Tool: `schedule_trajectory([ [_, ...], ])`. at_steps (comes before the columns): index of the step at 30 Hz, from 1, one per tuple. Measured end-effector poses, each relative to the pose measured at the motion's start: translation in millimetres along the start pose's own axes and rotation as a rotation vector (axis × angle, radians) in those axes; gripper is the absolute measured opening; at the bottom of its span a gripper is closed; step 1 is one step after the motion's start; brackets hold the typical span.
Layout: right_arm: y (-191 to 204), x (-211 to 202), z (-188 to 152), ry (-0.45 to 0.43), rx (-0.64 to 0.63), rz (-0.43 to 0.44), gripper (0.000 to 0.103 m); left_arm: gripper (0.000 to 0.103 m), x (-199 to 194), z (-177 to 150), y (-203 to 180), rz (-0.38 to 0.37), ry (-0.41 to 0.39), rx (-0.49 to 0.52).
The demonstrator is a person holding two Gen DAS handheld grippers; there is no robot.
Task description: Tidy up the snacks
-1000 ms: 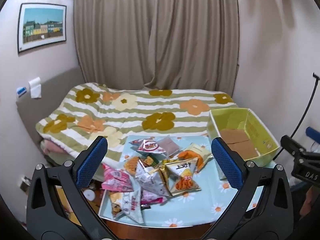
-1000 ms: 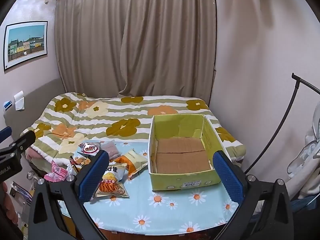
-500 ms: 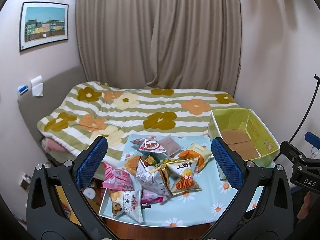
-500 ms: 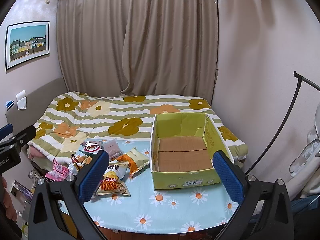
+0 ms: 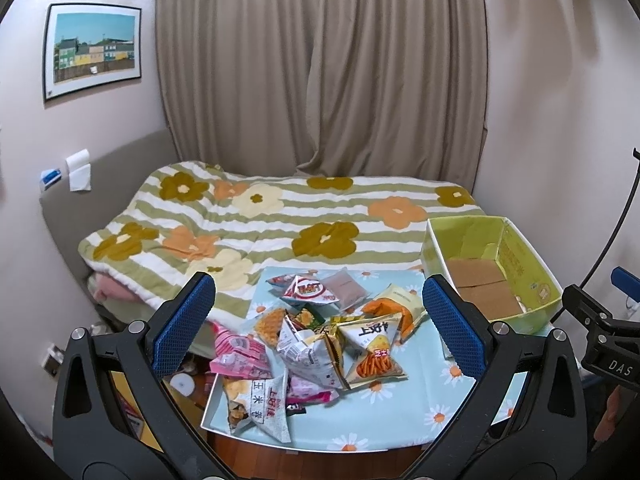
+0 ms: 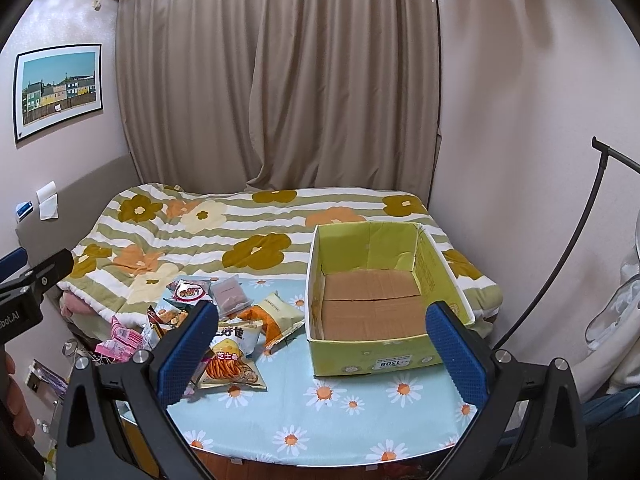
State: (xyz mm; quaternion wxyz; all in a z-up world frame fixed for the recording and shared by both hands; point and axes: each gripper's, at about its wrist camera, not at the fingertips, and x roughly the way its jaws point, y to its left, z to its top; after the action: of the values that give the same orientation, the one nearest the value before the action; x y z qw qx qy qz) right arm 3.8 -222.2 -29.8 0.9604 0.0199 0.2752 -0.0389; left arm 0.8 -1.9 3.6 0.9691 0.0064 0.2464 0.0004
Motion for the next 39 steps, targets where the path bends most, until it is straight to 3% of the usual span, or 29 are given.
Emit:
schedule_trajectory([
  [39, 0.6, 8.8, -2.9, -0.007, 0.008, -0.007, 0.103, 0.103, 8.7, -4.2, 3.1, -0.004, 0.019, 0.000],
])
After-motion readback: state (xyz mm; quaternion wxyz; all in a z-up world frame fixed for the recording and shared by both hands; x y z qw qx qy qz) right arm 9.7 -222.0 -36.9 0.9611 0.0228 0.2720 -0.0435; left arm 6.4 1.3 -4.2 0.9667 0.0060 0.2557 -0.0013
